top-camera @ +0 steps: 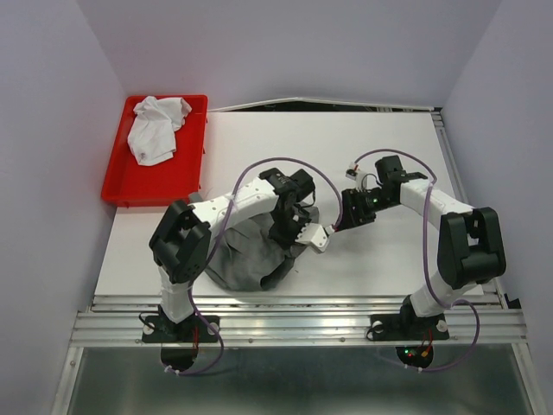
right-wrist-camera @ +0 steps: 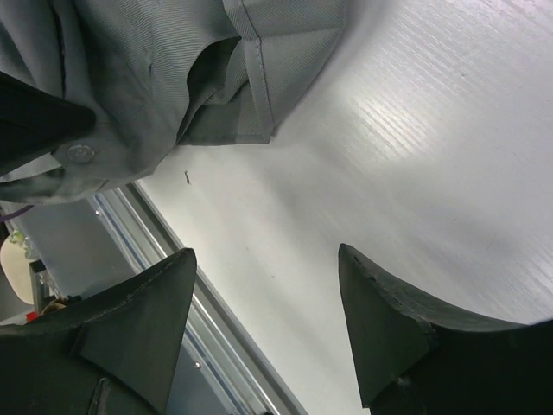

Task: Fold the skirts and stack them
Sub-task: Flatten the skirt out

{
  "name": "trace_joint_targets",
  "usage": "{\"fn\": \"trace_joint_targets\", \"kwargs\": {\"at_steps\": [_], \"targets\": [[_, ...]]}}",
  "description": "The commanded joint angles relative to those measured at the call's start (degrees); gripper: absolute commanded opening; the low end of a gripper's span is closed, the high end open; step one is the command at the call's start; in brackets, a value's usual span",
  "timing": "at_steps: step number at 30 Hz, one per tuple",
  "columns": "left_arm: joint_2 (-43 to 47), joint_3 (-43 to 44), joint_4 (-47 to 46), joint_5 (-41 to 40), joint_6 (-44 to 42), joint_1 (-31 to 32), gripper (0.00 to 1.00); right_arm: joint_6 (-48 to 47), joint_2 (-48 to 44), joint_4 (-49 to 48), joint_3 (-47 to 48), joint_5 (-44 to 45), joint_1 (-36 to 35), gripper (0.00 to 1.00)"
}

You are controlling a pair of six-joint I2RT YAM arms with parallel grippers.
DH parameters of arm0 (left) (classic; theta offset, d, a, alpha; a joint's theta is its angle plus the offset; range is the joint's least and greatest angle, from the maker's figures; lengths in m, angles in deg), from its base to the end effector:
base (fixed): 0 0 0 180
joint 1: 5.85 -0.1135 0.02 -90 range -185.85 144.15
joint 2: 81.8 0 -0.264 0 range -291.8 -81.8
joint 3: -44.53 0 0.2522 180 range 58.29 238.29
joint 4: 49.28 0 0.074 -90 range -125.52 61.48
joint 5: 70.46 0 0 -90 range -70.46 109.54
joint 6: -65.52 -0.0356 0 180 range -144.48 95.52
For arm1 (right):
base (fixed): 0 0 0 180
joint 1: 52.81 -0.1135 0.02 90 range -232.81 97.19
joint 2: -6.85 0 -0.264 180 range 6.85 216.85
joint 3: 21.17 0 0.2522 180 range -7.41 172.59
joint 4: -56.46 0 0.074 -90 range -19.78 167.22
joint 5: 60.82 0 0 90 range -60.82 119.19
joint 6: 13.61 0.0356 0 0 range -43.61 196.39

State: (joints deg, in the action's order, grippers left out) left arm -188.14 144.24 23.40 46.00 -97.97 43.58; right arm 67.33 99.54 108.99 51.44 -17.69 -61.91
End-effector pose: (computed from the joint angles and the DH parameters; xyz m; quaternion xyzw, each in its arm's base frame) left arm 0.2250 -0.2871 0.2337 0.8616 0.4443 -0.2040 0.1362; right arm 0.2908 0.0729 0.1968 -0.2025 0.8861 0.3932 0.1386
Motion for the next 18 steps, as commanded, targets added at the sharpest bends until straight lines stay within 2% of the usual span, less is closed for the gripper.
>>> {"fn": "trace_joint_targets", "kwargs": {"at_steps": [1,3,4,5,9,13,18], "targets": [[2.3,7.3,-1.8,4.3,5.4,-2.3,0.0,-0.8,-2.2,-1.1,0.2,0.5,0.8,0.72],[1.0,12.0,-3.7,7.6,11.9,-7.1,0.0,-1.0,-2.2,-1.1,0.9,0.0,0.8,0.72],[0.3,17.5,-3.7,9.2,13.7,-9.2,0.0,-1.4,-2.2,-1.1,1.1,-0.1,0.8,0.72],[-1.6,20.5,-3.4,12.7,15.4,-13.2,0.0,-1.6,-2.3,-1.1,1.4,-0.4,0.8,0.72],[-4.1,33.0,-2.7,20.3,20.8,-21.4,0.0,-2.5,-2.4,-1.2,2.5,-2.0,0.8,0.72],[-2.0,35.4,-2.8,26.1,21.9,-25.3,0.0,-2.6,-2.8,-3.2,2.2,-4.6,0.8,0.77],[7.3,31.7,-2.1,30.4,15.6,-26.3,0.0,-5.9,-3.7,-8.1,0.0,-1.6,0.8,0.87]]}}
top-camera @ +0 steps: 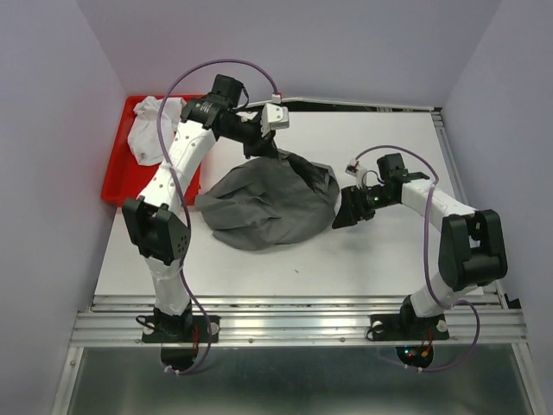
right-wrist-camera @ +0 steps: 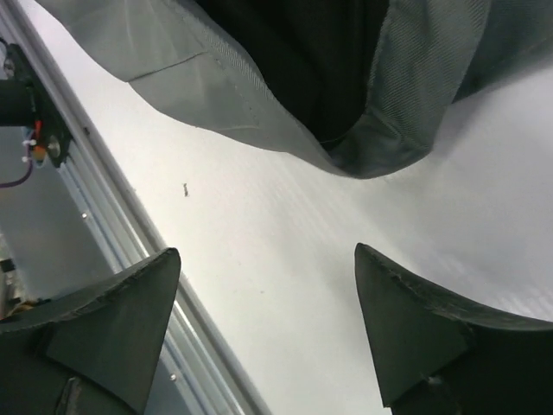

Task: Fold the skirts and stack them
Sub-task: Flatten the skirt out

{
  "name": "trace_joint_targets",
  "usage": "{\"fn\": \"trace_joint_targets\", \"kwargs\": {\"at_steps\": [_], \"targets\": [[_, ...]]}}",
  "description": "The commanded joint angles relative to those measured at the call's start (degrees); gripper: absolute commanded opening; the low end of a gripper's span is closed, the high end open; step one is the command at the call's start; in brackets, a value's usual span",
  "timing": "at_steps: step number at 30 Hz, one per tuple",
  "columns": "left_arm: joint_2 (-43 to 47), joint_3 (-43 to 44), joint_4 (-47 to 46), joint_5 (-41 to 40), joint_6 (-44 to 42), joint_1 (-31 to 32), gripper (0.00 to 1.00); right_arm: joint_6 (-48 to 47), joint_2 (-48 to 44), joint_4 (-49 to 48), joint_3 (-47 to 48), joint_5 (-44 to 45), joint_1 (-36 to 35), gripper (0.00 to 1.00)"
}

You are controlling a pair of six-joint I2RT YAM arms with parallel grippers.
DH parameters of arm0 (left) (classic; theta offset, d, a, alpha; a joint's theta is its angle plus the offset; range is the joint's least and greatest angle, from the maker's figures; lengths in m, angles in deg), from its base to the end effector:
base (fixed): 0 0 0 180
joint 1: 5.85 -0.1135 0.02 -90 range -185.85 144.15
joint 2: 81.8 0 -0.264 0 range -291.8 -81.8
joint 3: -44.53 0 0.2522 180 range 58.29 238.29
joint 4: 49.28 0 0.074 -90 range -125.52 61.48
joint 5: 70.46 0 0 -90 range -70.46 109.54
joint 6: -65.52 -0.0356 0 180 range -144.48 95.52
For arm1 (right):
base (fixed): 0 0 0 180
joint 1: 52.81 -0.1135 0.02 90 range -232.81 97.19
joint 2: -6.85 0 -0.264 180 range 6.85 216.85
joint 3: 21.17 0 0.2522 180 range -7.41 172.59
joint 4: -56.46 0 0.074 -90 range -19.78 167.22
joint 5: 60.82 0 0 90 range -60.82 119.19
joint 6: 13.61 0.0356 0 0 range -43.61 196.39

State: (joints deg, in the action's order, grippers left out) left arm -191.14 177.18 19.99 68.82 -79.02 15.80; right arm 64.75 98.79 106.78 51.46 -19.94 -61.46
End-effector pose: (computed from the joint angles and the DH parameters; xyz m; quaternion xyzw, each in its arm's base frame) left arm 0.3680 -0.1751 0.3925 0.6429 0.5667 -0.2742 0.4363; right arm 0.2933 0.0719 0.2027 -0.2300 0.8683 0.4048 0.1714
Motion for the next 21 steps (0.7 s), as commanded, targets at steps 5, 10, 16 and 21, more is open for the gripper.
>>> {"fn": "trace_joint_targets", "kwargs": {"at_steps": [5,10,16,21], "targets": [[21.6,-10.6,-3.7,4.9,-5.0,1.3,0.0,-9.5,-6.0,-12.1,-2.4,10.3,0.3,0.93],[26.2,-13.6,-0.3,8.0,-13.5,-1.4,0.0,-17.5,-8.7,-17.7,-6.3,15.1,0.3,0.96],[30.1,-19.0,-4.7,10.8,-10.0,-2.0,0.0,-24.4,-10.4,-21.9,-7.6,3.5,0.3,1.0],[29.9,-20.9,-9.6,9.1,-4.4,-2.0,0.0,-37.4,-11.0,-7.8,-6.0,-1.3,-0.3,1.0]]}}
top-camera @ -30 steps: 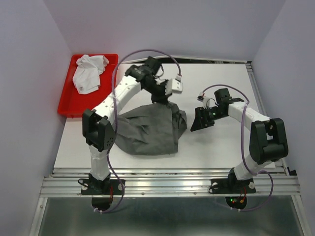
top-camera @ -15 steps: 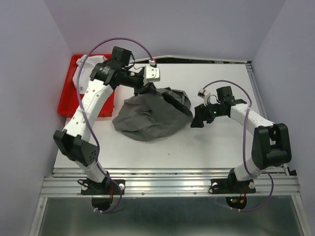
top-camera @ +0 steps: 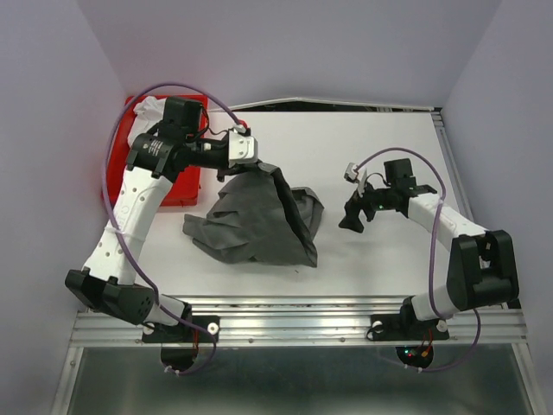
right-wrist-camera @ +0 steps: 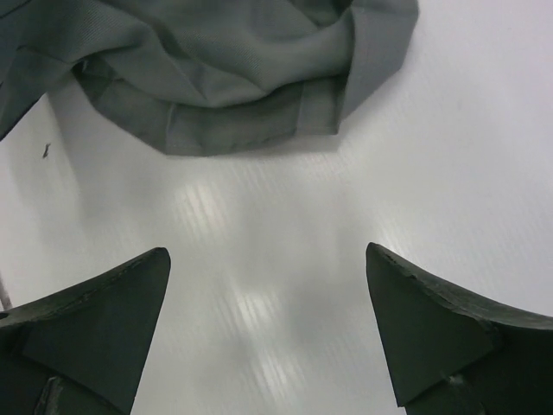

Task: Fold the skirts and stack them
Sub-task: Flatten the skirt out

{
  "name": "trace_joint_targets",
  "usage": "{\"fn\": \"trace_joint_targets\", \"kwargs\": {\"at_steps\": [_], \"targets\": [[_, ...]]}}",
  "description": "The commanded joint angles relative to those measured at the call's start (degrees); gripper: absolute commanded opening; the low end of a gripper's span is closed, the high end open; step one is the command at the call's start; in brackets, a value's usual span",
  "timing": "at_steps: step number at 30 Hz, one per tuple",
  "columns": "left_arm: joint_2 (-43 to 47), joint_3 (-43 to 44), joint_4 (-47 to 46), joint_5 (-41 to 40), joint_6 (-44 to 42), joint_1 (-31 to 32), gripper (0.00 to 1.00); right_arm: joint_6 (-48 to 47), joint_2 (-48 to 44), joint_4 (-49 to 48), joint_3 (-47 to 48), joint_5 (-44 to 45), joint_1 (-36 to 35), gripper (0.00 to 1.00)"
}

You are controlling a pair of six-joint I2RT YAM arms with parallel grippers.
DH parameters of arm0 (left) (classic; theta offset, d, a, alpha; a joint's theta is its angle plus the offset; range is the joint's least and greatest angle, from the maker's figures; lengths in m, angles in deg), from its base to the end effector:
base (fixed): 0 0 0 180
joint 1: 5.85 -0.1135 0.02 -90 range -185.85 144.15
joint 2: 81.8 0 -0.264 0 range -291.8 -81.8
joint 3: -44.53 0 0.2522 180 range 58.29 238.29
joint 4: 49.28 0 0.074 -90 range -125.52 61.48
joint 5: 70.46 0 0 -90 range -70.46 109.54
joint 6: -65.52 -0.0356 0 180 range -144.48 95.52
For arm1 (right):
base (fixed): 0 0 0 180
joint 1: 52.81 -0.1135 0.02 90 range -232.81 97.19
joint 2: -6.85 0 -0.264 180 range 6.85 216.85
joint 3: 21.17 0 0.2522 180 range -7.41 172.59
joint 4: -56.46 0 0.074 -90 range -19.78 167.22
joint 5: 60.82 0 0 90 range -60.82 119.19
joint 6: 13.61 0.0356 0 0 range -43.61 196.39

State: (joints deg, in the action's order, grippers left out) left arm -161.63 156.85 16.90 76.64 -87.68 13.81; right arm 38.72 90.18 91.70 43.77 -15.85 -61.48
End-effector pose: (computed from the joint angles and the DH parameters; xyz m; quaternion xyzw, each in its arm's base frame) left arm 0.2383 -0.1169 0.4570 0.6815 0.4314 -0.2376 0.5412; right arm 0.2804 0.0682 0.2163 -0.4552 0.7598 0.2800 0.3702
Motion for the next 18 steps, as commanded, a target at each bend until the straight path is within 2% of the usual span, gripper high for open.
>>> {"fn": "trace_joint_targets", "kwargs": {"at_steps": [1,2,4,6,7,10,18], "targets": [[0.2,-1.0,-7.5,0.8,5.6,-0.1,0.0,-13.2,-3.0,10.0,1.1,-5.1,-1.2,1.0],[-0.3,-1.2,-9.3,0.3,6.9,-0.1,0.0,-14.9,-3.6,14.9,0.4,-5.2,-1.2,1.0],[-0.9,-1.2,-10.6,-0.1,9.4,-0.1,0.0,-14.6,-6.2,18.2,-2.5,-7.8,-1.9,1.0],[-1.9,-1.4,-13.0,-0.5,11.5,-0.1,0.0,-9.3,-9.6,17.8,-6.4,-9.4,-3.9,1.0],[-2.3,-1.4,-13.4,-0.3,11.7,-0.1,0.0,-6.9,-10.7,16.5,-7.7,-9.6,-4.9,1.0],[-3.5,-1.0,-15.0,-0.1,12.7,-0.1,0.0,5.3,-13.5,3.5,-12.1,-9.2,-8.6,1.0],[-6.6,3.5,-13.6,-0.7,12.6,-0.1,0.0,14.7,-8.2,-6.6,-10.1,-9.8,-13.0,1.0]]}}
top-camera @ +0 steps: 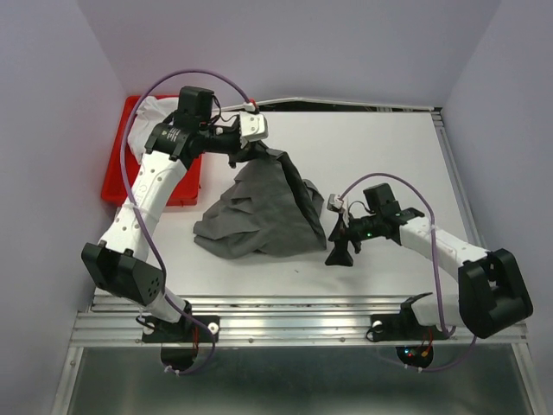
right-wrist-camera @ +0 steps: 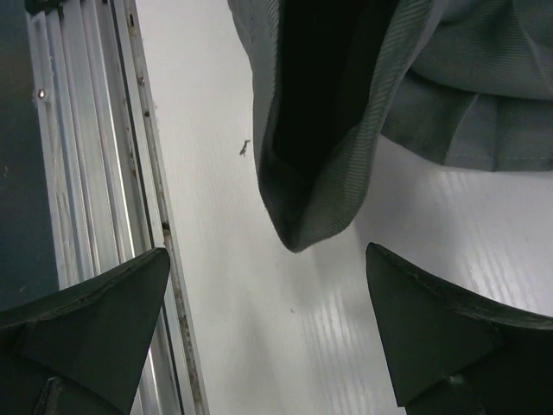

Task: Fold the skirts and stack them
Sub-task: Flatten the skirt out

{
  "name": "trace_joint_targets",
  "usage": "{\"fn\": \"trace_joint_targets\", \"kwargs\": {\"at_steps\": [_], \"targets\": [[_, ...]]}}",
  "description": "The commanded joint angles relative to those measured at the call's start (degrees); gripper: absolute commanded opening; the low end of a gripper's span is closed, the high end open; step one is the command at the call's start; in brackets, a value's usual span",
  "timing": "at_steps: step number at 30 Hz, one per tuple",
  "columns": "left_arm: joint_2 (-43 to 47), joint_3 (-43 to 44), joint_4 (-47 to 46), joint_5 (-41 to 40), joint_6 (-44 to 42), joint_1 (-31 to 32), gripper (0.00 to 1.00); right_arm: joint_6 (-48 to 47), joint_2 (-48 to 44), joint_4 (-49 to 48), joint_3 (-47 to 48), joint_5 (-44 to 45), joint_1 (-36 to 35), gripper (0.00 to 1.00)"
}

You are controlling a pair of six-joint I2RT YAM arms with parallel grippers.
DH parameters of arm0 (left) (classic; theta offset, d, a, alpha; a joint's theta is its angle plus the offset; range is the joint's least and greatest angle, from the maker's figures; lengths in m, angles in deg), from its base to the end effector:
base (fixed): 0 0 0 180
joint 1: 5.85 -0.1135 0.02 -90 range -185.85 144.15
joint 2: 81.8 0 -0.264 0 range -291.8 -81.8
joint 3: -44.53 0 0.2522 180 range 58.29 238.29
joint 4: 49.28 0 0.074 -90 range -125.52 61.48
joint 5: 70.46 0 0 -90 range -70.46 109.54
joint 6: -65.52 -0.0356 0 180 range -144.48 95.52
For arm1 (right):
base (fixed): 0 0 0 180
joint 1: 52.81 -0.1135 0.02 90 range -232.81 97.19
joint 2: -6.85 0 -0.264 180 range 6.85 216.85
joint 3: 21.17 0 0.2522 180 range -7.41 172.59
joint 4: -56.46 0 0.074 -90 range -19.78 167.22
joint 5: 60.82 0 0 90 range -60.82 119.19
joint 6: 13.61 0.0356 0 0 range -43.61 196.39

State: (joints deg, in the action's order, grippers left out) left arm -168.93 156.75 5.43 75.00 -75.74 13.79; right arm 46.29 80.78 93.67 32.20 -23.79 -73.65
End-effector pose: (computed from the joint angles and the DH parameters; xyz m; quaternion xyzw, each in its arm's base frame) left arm 0.2888 -0.1342 0.4376 0.6344 0.4875 -0.2657 0.5379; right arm 0.2085 0.1098 0.1979 -0.4815 0.7231 0.4070 0.2822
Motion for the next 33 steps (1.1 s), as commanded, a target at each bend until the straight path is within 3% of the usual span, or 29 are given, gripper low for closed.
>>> {"fn": "trace_joint_targets", "kwargs": {"at_steps": [1,8,11,12,14,16,17,18,20,25,27,28,33], "targets": [[0.7,3.5,-2.4,1.0,0.7,0.0,0.0,8.6,1.6,-11.1,1.6,-1.9,-1.4,1.0],[1.1,2.8,-3.3,0.7,1.5,0.0,0.0,11.3,9.7,-14.6,6.3,-0.2,-2.5,0.98],[2.0,2.1,-3.7,0.1,1.6,0.0,0.0,11.8,12.5,-15.9,7.3,-0.2,-3.8,0.91],[2.2,1.8,-3.8,-0.3,1.4,-0.1,0.0,12.5,12.6,-16.0,7.5,-0.7,-4.3,0.81],[2.6,1.5,-4.0,-0.8,1.6,-0.5,0.0,13.3,11.9,-15.9,7.8,-1.7,-5.6,0.72],[2.7,1.4,-4.5,-0.9,2.1,-1.4,0.0,13.3,11.0,-14.9,8.4,-1.1,-6.2,0.52],[2.7,1.3,-5.7,-1.2,3.8,-1.9,0.0,12.8,9.9,-13.4,9.2,-0.5,-6.2,0.34],[2.6,1.3,-6.7,-1.8,5.0,-2.2,0.0,12.4,9.4,-12.4,9.9,0.8,-6.2,0.24],[3.1,0.7,-10.9,-4.1,9.9,-3.6,0.0,12.9,6.5,-10.0,11.5,6.9,-4.7,0.01],[5.0,-1.3,-19.8,-8.5,16.1,-7.3,0.0,5.1,4.2,0.0,22.6,16.7,7.0,0.01],[5.3,-1.2,-23.6,-9.1,17.2,-8.7,0.0,-1.3,5.9,9.1,29.7,18.4,12.7,0.01],[5.3,-0.7,-24.9,-9.0,17.9,-9.0,0.0,-3.9,8.2,14.9,37.6,21.1,14.1,0.01],[6.4,-0.2,-38.1,-7.7,22.3,-9.4,0.0,-16.2,14.0,25.8,61.2,30.8,16.3,0.01]]}}
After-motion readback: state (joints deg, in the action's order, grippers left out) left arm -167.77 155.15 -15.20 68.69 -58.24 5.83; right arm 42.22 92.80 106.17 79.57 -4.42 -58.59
